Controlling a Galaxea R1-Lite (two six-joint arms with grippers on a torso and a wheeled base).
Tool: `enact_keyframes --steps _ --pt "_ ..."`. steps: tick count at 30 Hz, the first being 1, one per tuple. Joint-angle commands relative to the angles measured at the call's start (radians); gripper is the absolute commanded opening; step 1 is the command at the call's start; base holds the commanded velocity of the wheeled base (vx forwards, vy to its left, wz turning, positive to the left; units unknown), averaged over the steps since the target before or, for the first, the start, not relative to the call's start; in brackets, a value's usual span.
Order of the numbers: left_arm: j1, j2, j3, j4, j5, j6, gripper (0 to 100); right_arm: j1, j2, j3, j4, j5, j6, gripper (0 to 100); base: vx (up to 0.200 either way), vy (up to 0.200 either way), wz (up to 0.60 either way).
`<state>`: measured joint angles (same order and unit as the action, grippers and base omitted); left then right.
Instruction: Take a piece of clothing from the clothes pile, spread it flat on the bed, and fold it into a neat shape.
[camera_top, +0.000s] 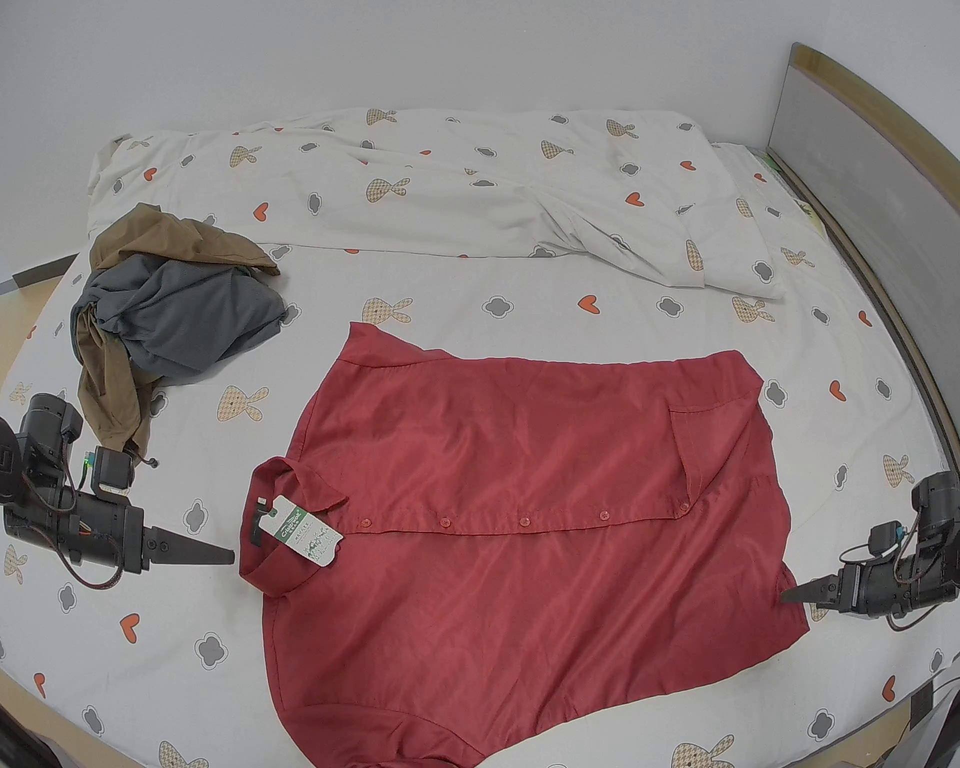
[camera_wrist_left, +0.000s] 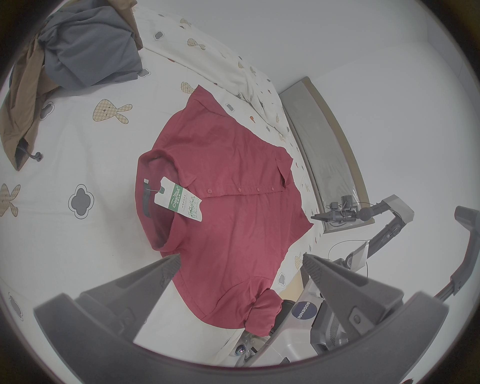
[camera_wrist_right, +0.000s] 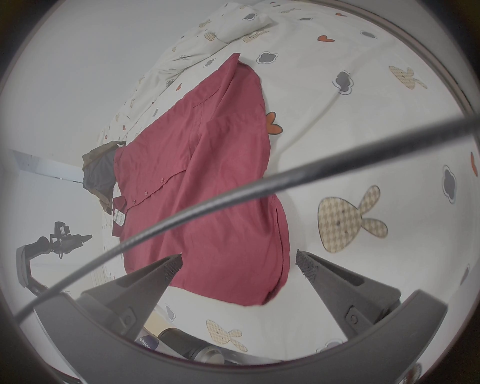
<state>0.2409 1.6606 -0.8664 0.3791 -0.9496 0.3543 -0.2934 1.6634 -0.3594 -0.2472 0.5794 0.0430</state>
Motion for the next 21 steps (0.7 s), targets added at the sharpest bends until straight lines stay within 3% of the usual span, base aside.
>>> enact_keyframes --steps 1,7,9,12,17,18,21 --pt "0.0 0.002 -0.002 0.0 0.0 0.0 100 0.03 0.133 -0.084 -0.018 0.01 0.003 100 0.0 0.0 0.0" --pt "0.0 0.008 -0.002 -0.002 0.0 0.0 100 0.109 0.196 -0.089 -0.179 0.04 0.04 100 0.0 0.0 0.0" --pt "0.0 0.008 -0.002 -0.002 0.0 0.0 100 0.114 0.197 -0.089 -0.182 0.04 0.046 100 0.0 0.0 0.0" --pt "0.0 0.014 -0.003 -0.002 0.0 0.0 100 0.181 0.208 -0.089 -0.184 0.031 0.107 100 0.0 0.0 0.0" --pt "0.002 0.016 -0.005 -0.002 0.0 0.0 100 0.247 0.265 -0.033 -0.178 -0.13 0.112 100 0.0 0.0 0.0" --pt "0.005 0.016 -0.005 -0.002 0.0 0.0 100 0.26 0.266 -0.006 -0.179 -0.188 0.112 100 0.0 0.0 0.0" --pt "0.008 0.018 -0.006 -0.002 0.0 0.0 100 0.258 0.256 0.045 -0.182 -0.222 0.11 100 0.0 0.0 0.0"
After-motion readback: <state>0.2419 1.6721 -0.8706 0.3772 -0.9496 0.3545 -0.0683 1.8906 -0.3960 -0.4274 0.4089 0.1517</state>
